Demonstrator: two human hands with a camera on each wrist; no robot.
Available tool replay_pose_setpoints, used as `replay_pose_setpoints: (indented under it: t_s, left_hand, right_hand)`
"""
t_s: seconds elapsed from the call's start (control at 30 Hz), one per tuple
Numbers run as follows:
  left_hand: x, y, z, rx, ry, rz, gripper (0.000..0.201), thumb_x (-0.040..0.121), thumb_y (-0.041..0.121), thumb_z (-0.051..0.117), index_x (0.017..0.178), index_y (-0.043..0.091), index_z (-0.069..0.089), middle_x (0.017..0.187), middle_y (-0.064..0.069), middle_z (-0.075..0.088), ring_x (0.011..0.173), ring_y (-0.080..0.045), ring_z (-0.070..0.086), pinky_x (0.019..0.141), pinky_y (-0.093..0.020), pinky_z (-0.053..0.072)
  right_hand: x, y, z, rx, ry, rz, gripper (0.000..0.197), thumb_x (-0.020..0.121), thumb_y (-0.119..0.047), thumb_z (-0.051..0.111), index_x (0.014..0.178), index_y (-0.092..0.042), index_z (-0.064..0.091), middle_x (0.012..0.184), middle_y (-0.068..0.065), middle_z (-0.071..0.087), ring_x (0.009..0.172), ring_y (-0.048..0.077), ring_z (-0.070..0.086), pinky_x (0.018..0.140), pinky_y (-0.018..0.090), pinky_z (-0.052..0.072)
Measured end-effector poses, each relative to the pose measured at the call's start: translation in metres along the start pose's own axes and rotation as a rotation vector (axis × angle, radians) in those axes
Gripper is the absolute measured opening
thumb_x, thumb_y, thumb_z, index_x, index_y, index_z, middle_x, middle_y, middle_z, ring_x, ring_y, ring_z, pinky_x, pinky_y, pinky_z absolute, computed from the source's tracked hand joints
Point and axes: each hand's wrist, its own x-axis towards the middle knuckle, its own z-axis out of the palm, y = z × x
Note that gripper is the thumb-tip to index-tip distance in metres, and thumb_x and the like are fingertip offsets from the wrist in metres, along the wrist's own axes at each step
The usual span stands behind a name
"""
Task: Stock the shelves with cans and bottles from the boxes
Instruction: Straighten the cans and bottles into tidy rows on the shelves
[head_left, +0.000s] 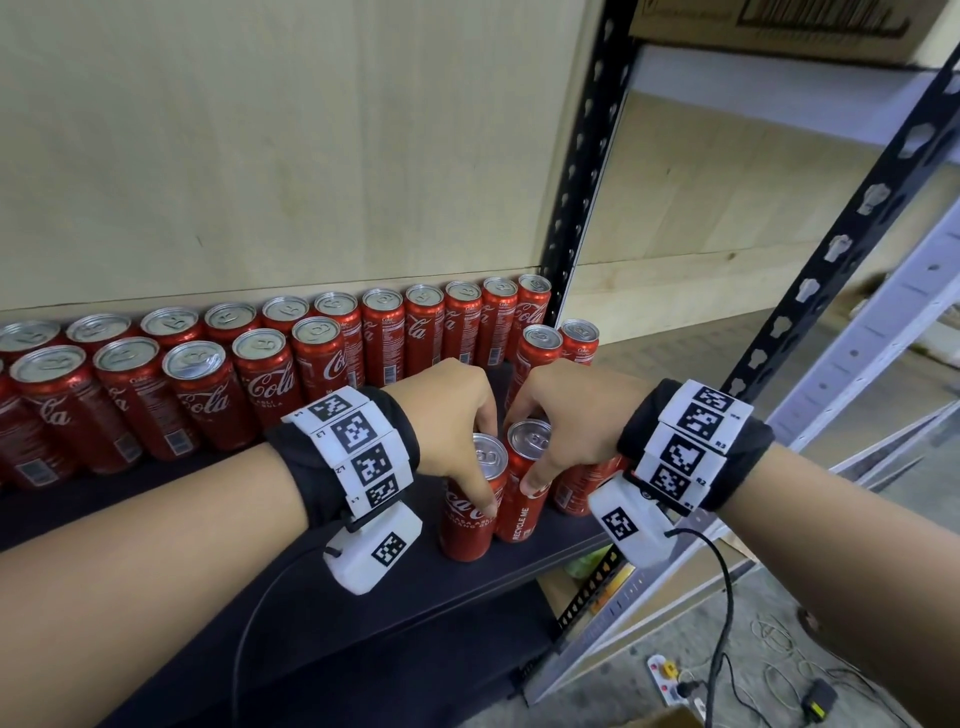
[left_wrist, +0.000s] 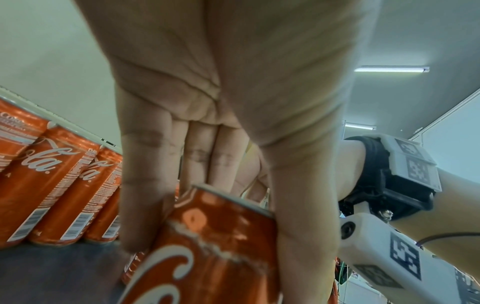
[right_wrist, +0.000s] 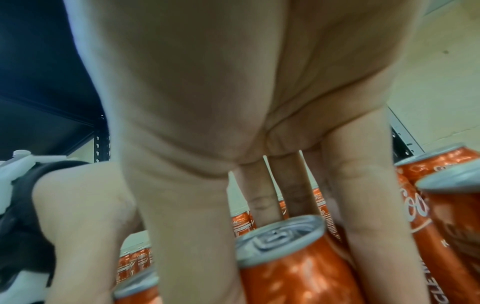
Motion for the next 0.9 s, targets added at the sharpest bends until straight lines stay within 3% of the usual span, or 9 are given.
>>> replay_pose_setpoints:
  t_s: [0.1, 0.3, 0.47, 0.67, 0.77, 0.9]
  left_hand:
    - [0.0, 0.0, 0.001, 0.004, -0.011, 0.002, 0.061, 0.052, 0.058, 0.093, 0.097, 0.019, 0.078, 0.088, 0.009, 0.073, 0.079, -0.004, 0.068, 0.071, -0.027, 0.061]
    - [0.0, 0.001, 0.0, -0.014, -0.013, -0.005, 0.059, 0.053, 0.056, 0.093, 0.096, 0.019, 0.077, 0.087, 0.009, 0.073, 0.078, -0.003, 0.068, 0.07, -0.026, 0.061]
    - [0.001, 0.003, -0.005, -0.003, -0.061, -0.027, 0.064, 0.05, 0.06, 0.093, 0.097, 0.02, 0.076, 0.088, 0.011, 0.072, 0.079, -0.002, 0.068, 0.073, -0.027, 0.062]
    - [-0.01, -0.01, -0.045, 0.069, -0.17, -0.137, 0.088, 0.052, 0.062, 0.091, 0.128, 0.029, 0.062, 0.117, 0.015, 0.066, 0.104, -0.005, 0.063, 0.093, -0.028, 0.054]
    - [-0.023, -0.026, -0.067, 0.124, -0.08, -0.232, 0.083, 0.055, 0.064, 0.089, 0.127, 0.032, 0.063, 0.116, 0.017, 0.066, 0.101, -0.005, 0.063, 0.095, -0.031, 0.053]
    - [-0.039, -0.047, -0.093, 0.158, 0.053, -0.363, 0.074, 0.062, 0.065, 0.084, 0.124, 0.027, 0.067, 0.117, 0.012, 0.068, 0.106, -0.011, 0.064, 0.098, -0.035, 0.052]
  right_hand:
    - [0.0, 0.0, 0.001, 0.002, 0.0, 0.013, 0.067, 0.064, -0.058, 0.088, 0.118, -0.022, 0.072, 0.109, -0.01, 0.071, 0.092, 0.008, 0.065, 0.079, 0.029, 0.058]
    - [0.0, 0.0, 0.001, -0.014, 0.008, 0.026, 0.068, 0.062, -0.061, 0.088, 0.116, -0.023, 0.073, 0.104, -0.012, 0.071, 0.086, 0.006, 0.063, 0.067, 0.021, 0.049]
    - [-0.001, -0.003, -0.005, 0.005, -0.038, 0.035, 0.073, 0.06, -0.061, 0.089, 0.121, -0.025, 0.069, 0.107, -0.013, 0.068, 0.09, 0.006, 0.063, 0.078, 0.026, 0.055]
    - [0.003, -0.004, -0.04, 0.089, -0.128, 0.042, 0.076, 0.064, -0.059, 0.087, 0.132, -0.035, 0.061, 0.112, -0.016, 0.068, 0.099, 0.005, 0.065, 0.091, 0.03, 0.055]
    - [0.013, -0.011, -0.062, 0.125, -0.072, 0.048, 0.068, 0.075, -0.056, 0.081, 0.135, -0.035, 0.057, 0.114, -0.014, 0.068, 0.097, 0.005, 0.065, 0.075, 0.021, 0.052]
    - [0.041, -0.023, -0.076, 0.112, 0.146, 0.014, 0.06, 0.087, -0.052, 0.07, 0.14, -0.033, 0.051, 0.113, -0.014, 0.07, 0.104, 0.011, 0.064, 0.097, 0.036, 0.05]
